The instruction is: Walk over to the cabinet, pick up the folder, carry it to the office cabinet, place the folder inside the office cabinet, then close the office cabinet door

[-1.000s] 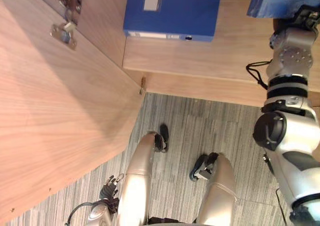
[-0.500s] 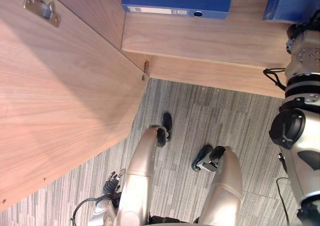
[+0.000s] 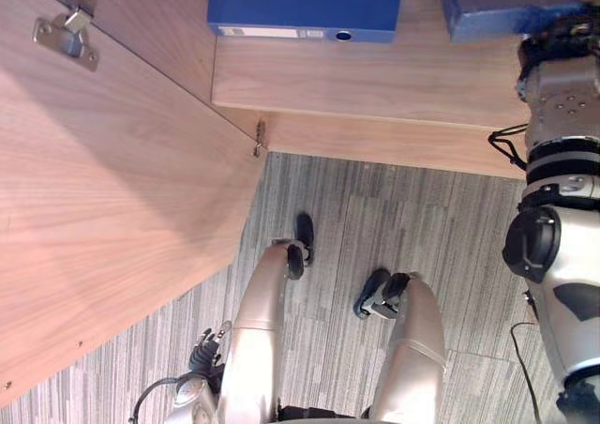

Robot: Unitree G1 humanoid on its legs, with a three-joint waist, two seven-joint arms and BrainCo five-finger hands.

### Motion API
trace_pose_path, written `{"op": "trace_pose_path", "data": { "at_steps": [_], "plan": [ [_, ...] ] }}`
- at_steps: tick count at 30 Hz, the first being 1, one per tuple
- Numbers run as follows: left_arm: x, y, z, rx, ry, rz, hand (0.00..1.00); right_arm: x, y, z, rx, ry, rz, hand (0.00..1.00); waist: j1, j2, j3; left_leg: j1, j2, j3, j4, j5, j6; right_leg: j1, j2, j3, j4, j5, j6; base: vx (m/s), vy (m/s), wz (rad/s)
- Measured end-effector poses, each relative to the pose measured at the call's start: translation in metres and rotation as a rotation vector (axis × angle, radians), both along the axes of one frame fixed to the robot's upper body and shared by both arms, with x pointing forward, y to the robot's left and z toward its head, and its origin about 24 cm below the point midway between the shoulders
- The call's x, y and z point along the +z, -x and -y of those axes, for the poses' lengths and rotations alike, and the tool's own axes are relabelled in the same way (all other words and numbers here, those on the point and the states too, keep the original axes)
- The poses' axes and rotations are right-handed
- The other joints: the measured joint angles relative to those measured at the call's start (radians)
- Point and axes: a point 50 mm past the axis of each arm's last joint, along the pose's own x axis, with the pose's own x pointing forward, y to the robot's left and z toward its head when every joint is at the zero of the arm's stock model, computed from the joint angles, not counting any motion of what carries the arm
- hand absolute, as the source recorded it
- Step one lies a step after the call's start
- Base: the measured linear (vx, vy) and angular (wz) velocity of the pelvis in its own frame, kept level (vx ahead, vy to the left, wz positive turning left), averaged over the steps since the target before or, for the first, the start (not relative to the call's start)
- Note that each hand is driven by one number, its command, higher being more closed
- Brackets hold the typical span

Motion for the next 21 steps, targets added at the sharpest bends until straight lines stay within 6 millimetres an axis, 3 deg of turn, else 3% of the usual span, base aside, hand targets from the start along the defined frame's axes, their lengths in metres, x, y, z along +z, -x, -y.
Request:
{"op": "trace_pose_path", "data": {
  "at_steps": [4, 7, 15, 21],
  "plan": [
    [-0.001, 0.002, -0.004, 0.001, -0.007, -0.005, 0.0, -0.02, -0.01, -0.013, -0.003, 0.489, -0.224, 0.0, -0.005, -0.01, 0.001, 0.03, 0.008, 0.003, -0.034, 0.018, -0.002, 0.023, 0.01, -0.007, -0.031, 0.021, -0.006, -0.02, -0.029, -0.08],
    [-0.002, 0.003, -0.007, -0.004, -0.013, -0.008, 0.0, -0.026, -0.014, -0.019, 0.017, 0.749, -0.295, 0.0, -0.007, -0.022, -0.002, 0.056, 0.009, 0.015, -0.088, 0.043, 0.001, 0.032, 0.018, -0.009, -0.069, 0.046, -0.019, -0.03, -0.021, -0.07],
    [-0.001, 0.003, -0.014, -0.06, -0.052, 0.003, 0.0, -0.06, -0.015, -0.016, 0.088, 1.064, -0.425, 0.0, -0.007, -0.047, -0.016, 0.134, 0.007, 0.03, -0.2, 0.089, 0.001, 0.09, 0.034, -0.018, -0.16, 0.09, -0.023, 0.0, -0.013, -0.04],
    [0.0, 0.002, -0.016, -0.082, -0.054, 0.012, 0.0, -0.079, -0.014, -0.014, 0.099, 1.335, -0.524, 0.0, -0.007, -0.05, -0.033, 0.176, -0.006, 0.031, -0.273, 0.12, -0.004, 0.121, 0.033, -0.03, -0.206, 0.106, -0.025, 0.0, -0.033, 0.04]
  ]
}}
